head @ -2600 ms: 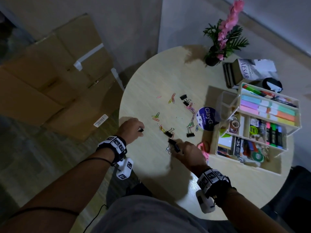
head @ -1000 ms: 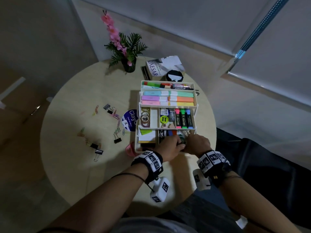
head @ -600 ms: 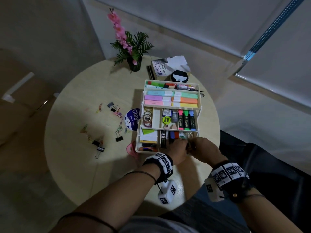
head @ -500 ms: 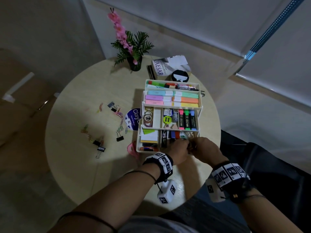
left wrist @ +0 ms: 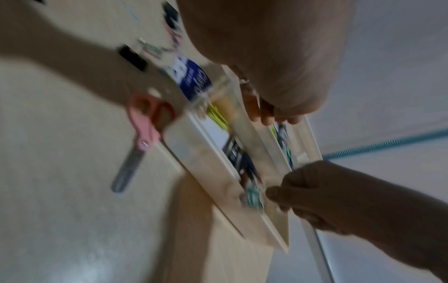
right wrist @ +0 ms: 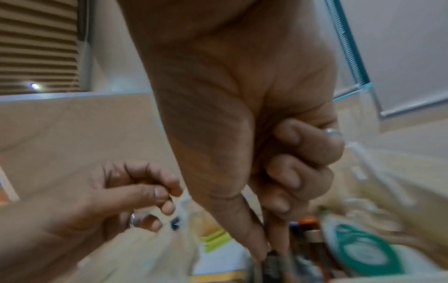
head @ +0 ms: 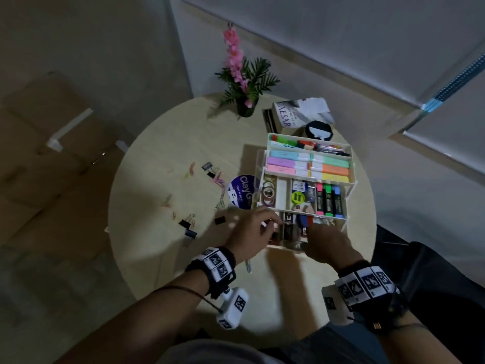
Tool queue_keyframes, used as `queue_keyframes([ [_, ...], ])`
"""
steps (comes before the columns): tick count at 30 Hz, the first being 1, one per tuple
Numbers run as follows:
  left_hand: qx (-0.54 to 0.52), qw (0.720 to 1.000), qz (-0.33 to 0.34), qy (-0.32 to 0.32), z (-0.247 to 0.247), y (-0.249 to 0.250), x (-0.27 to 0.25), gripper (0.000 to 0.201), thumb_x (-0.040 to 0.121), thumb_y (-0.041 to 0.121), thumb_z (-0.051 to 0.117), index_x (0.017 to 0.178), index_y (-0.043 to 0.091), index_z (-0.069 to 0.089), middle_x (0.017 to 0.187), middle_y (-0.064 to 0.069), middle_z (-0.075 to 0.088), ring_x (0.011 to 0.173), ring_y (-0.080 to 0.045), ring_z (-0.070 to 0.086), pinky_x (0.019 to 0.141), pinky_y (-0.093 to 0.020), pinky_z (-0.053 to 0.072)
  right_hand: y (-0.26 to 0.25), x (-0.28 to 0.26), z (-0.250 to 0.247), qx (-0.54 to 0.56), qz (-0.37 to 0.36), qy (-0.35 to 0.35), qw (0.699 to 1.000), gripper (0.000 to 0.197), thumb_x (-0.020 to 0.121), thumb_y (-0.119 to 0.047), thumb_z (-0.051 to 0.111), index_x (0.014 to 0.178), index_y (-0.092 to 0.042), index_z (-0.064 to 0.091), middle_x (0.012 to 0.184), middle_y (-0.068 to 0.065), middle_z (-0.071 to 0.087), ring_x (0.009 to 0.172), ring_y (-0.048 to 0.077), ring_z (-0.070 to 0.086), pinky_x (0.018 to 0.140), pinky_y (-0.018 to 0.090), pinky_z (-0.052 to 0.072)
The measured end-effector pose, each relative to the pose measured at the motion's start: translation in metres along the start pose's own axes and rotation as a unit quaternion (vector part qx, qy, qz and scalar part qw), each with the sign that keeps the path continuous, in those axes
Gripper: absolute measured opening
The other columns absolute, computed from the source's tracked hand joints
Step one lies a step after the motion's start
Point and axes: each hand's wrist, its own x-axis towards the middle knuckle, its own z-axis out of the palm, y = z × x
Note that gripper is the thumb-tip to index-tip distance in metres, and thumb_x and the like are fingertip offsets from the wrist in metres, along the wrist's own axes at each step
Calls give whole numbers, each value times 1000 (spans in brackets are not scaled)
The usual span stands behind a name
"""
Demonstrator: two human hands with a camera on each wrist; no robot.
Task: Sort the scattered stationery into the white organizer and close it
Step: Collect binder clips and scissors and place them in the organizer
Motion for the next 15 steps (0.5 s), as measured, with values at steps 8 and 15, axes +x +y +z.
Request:
queue_keyframes([
  [8,40,987,-101,117,-136,-92,-34,24,95,-2,57,100,18,70,103,3,70,89,-6,65,77,-24,56,-154,41,-27,142,-144,-15,979,16,89,-12,61,99,-14,73,99,5,74,92,22,70,75,27,51],
  [15,98,982,-84,137,-208,-129,-23,23,94,-2,57,104,15,70,107,1,65,88,-12,63,75,-24,55,-202,95,27,174,-78,22,981,54,83,-6,68,134,-18,54,128,14,53,106,35,68,83,35,56],
])
